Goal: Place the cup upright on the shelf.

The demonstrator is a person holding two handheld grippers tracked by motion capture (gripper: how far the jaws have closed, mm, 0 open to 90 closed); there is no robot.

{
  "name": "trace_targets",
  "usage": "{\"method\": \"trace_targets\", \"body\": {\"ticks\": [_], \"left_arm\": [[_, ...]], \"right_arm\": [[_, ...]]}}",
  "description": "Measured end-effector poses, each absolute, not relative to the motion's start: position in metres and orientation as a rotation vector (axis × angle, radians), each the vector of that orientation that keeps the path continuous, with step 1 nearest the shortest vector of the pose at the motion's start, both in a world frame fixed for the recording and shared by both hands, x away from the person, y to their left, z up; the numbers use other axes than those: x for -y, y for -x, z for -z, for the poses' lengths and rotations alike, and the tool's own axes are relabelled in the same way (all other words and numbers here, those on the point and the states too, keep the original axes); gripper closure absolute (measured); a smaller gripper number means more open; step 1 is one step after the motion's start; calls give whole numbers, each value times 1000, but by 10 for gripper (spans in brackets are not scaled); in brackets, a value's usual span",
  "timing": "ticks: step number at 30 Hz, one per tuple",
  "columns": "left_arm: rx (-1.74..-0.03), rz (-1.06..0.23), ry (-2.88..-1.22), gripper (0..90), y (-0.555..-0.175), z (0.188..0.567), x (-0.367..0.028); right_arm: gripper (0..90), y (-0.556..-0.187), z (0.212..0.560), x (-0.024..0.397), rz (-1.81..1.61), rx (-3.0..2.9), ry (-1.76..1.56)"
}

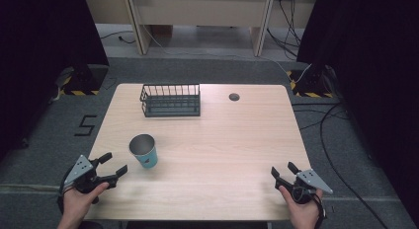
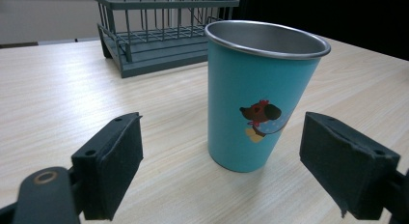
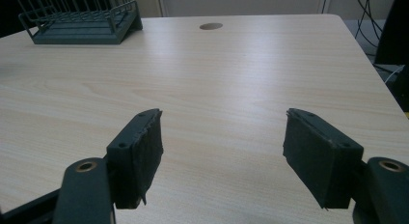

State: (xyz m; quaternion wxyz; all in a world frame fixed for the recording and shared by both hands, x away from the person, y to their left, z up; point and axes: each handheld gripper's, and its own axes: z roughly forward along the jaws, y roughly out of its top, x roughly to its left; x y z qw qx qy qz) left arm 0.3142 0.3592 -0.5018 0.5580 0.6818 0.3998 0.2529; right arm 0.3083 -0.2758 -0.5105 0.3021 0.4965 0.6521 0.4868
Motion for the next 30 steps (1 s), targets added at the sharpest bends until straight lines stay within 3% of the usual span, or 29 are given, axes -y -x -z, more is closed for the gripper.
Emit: {"method": "trace_targets", "body": {"ticks": [30], "left_arm": [[-888,-509,-1655,142,-337,502,-328]], "right_arm": [[308,-312,510,274,-1286,-1759,-1317]]}}
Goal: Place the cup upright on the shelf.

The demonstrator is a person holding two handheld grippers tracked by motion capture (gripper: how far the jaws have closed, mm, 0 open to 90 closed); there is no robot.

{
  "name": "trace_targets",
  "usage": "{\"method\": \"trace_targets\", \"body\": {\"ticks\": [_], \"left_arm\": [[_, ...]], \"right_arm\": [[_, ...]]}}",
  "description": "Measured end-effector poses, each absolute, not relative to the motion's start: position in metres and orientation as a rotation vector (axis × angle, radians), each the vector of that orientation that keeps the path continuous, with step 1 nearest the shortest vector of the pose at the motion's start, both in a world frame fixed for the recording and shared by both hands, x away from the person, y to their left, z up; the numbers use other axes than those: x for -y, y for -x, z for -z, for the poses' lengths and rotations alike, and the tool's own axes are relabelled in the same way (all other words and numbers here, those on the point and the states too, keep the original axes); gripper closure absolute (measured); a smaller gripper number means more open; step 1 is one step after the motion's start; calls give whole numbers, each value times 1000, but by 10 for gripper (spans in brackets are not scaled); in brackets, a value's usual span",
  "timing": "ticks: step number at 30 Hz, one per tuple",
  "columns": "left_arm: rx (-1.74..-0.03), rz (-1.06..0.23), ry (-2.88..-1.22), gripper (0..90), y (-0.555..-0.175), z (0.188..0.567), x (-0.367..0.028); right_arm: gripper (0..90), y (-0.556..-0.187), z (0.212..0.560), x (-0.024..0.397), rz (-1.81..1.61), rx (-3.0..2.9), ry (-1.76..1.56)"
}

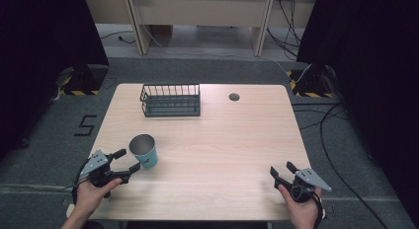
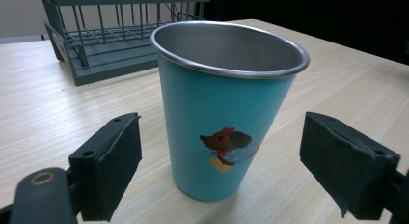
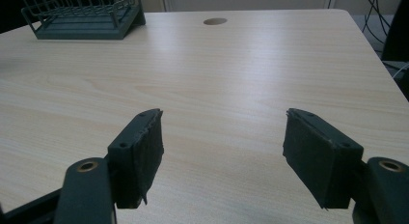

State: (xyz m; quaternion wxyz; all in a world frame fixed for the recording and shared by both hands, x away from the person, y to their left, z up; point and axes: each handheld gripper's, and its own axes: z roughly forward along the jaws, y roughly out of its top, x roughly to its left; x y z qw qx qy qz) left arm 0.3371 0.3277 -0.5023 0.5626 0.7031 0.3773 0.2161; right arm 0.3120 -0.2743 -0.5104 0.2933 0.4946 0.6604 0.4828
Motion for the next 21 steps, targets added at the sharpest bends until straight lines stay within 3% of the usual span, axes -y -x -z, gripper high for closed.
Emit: {"method": "trace_targets", "body": {"ticks": [21], "left_arm": [[-849,-520,-1713,142,-363,509,-304]], "right_arm": [[310,-312,510,275,-1288,-1756,-1326]]}}
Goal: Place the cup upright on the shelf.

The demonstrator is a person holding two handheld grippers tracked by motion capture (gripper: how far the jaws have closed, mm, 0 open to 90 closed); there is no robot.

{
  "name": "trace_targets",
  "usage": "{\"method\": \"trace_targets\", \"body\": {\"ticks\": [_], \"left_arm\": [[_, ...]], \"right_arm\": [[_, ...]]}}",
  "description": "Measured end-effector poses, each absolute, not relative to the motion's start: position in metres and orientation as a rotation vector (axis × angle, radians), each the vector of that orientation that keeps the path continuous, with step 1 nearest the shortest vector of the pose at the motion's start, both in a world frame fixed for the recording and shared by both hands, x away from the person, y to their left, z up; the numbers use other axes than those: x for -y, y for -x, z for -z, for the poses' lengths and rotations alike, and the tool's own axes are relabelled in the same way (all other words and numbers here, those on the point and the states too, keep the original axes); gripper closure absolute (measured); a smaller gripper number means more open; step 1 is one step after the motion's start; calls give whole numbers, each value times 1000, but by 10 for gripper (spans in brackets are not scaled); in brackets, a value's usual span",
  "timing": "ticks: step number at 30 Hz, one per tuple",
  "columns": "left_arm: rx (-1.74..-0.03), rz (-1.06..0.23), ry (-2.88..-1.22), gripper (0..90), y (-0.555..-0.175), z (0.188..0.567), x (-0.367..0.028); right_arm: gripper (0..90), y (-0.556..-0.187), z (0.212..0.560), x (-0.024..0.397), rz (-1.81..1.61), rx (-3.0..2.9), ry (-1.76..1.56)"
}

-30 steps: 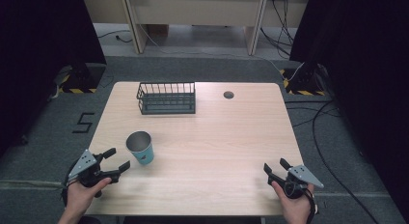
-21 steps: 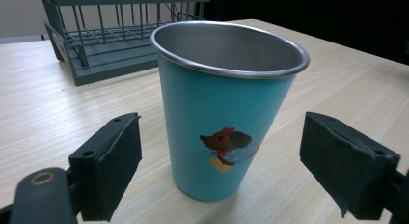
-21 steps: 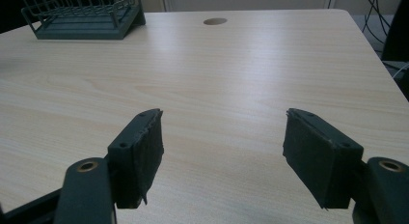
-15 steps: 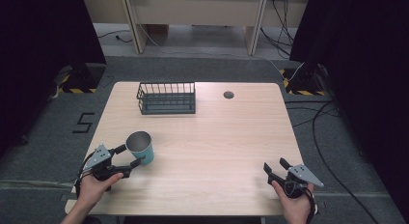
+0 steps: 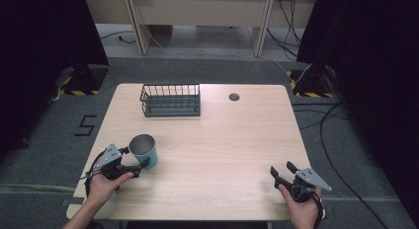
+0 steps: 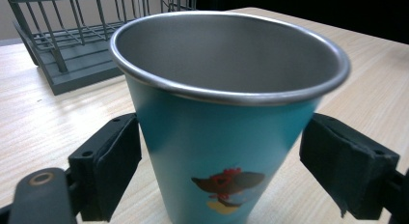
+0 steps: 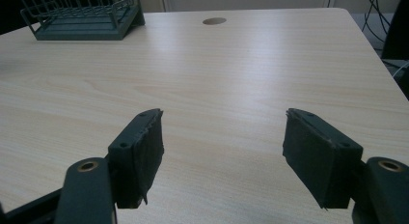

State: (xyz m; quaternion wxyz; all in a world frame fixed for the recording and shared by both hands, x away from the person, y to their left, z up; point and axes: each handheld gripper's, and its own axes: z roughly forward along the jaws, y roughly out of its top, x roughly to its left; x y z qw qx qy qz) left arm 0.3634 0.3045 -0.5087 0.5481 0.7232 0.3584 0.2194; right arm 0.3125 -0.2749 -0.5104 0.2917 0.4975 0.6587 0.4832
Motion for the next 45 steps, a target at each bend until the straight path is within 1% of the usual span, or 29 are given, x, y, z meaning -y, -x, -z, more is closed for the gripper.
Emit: {"method": "trace_targets", "body": {"ticks": [8,19,32,45], "left_arm": [[-832,-527,-1715,140,-371,509,-301],[-830,-500,-1691,147,-375,512,-299],[-824,-516,-1672,163,-374,511,-300],[-834,-537,-1647,163,-372,502,-302]], "right_arm": [[311,-313,511,275,-1290,-1755,-1325],[314,-313,510,275,-1295,-1758,-1343],[318,-314,511,275,-1296,-1758,-1340],[319,-313,511,275,-1295,-1756,-1336]]}}
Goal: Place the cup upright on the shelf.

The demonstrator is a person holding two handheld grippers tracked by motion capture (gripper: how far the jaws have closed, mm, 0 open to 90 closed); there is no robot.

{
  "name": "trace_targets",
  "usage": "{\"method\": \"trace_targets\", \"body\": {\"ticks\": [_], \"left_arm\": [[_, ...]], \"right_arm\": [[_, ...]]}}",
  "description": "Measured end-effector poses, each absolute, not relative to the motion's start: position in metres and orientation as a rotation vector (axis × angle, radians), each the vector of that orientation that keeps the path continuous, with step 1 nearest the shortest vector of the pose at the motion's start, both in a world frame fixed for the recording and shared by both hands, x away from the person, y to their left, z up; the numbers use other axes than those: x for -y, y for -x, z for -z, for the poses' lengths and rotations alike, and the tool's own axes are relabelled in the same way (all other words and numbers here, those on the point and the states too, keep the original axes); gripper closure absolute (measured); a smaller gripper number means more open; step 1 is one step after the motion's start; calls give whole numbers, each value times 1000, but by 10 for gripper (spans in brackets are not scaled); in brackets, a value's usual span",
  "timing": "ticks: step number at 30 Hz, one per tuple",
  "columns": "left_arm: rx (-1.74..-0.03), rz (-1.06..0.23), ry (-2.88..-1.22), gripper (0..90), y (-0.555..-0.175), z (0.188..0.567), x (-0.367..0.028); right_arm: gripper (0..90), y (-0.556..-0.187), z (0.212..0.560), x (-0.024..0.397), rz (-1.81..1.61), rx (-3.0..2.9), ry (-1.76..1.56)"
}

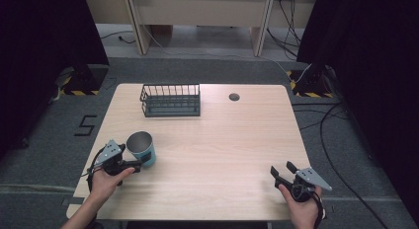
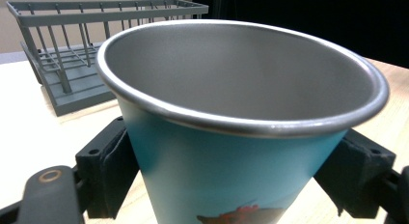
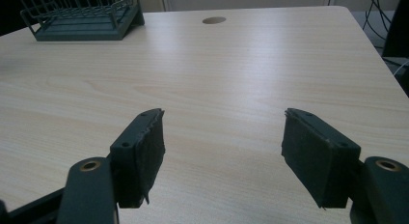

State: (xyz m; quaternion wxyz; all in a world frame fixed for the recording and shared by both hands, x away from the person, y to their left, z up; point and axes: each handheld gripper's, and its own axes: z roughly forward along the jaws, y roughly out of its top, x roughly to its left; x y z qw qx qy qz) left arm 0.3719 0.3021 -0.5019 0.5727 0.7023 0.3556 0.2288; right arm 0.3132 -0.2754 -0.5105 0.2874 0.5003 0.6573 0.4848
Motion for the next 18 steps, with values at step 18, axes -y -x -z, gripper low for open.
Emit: {"method": "trace_targets", "body": {"ticks": [18], "left_arm": [[-790,-580,-1628,163,-381,472,-294]], "right_arm": [[322,-313,511,276,-1295,-1757,-1338]]}}
